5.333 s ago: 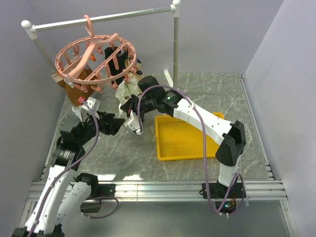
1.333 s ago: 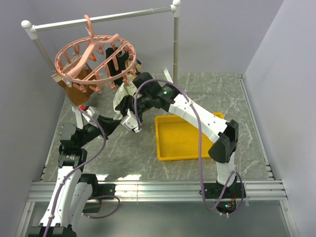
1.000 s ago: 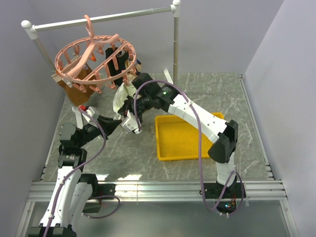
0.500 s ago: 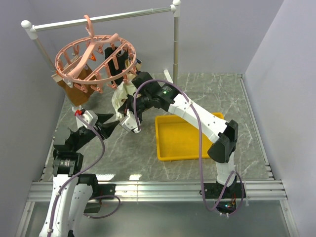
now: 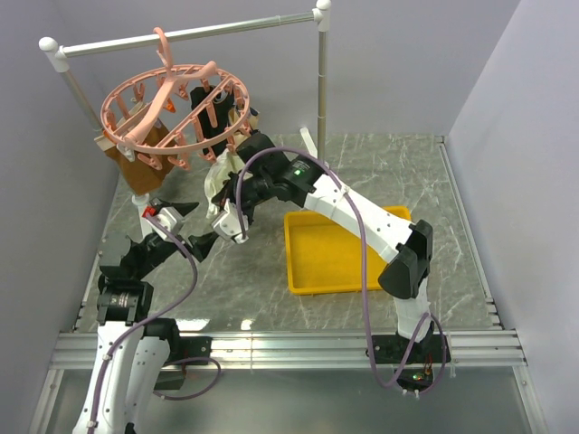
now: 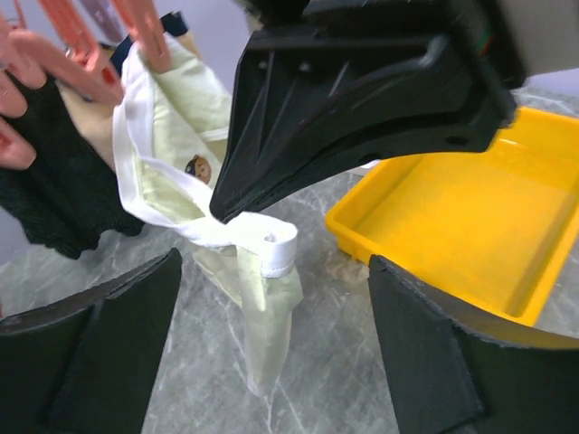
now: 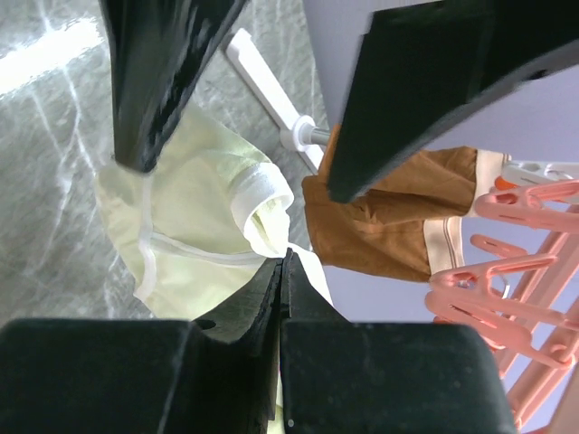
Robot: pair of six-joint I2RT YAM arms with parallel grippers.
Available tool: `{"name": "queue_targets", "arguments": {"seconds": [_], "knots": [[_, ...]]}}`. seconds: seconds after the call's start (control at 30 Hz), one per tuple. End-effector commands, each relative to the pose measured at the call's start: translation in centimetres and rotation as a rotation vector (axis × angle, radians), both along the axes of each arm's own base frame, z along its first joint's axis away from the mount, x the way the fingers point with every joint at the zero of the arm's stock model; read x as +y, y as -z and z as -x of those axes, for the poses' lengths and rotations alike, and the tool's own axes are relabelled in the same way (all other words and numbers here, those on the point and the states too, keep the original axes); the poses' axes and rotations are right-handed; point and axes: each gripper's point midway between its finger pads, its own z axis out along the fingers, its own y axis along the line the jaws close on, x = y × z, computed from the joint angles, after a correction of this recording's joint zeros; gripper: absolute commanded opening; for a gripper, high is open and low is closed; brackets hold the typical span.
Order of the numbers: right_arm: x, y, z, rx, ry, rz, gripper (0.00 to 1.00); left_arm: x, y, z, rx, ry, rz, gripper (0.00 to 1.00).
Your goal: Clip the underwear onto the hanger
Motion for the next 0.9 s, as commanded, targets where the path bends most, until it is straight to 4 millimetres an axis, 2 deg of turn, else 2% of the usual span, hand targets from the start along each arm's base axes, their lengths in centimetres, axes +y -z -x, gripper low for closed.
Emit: {"name": "queue_targets", "arguments": {"seconds": [0.0, 0.1, 0.2, 0.37, 0.57, 0.6, 0.63, 0.73, 0.77, 0.87], "knots": [[1.1, -1.5, 0.0, 0.001, 0.030, -0.054, 0.00, 0.7, -0.4, -1.1, -0.057, -0.059, -0.016, 0.88], [1.5, -1.7, 0.2, 0.012, 0.038, -0.060, 0.00, 0.7, -0.2, -1.9, -0.071, -0.086, -0.039, 0.79], [1.7, -1.7, 0.1, 0.015, 0.042, -0.059, 0.00, 1.1, 0.0, -2.6, -0.087, -0.135, -0.051, 0.74], [1.8, -1.7, 0.1, 0.015, 0.041, -0.061, 0.00, 0.7, 0.1, -2.7, -0.081, -0.136, -0.034, 0.61], [1.8, -1.7, 0.2, 0.019, 0.051, -0.059, 0.00, 1.8, 0.5, -3.4, -0.040, -0.217, -0.023, 0.24], [1.8, -1.8, -0.1, 0.016, 0.059, -0.061, 0.00, 1.9, 0.5, -3.3, -0.034, -0.218, -0.023, 0.23], [1.8, -1.9, -0.1, 0.023, 0.069, -0.065, 0.00, 1.9, 0.8, -3.3, -0.015, -0.222, -0.023, 0.22], [1.8, -2.3, -0.5, 0.020, 0.081, -0.073, 0.00, 1.9, 1.0, -2.8, -0.004, -0.217, -0.012, 0.37], [1.8, -2.5, -0.5, 0.019, 0.080, -0.076, 0.00, 1.7, 0.9, -2.5, -0.009, -0.204, -0.007, 0.46], [2.0, -2.8, -0.4, 0.021, 0.078, -0.088, 0.00, 1.5, 1.3, -2.3, 0.002, -0.191, -0.001, 0.55]]}}
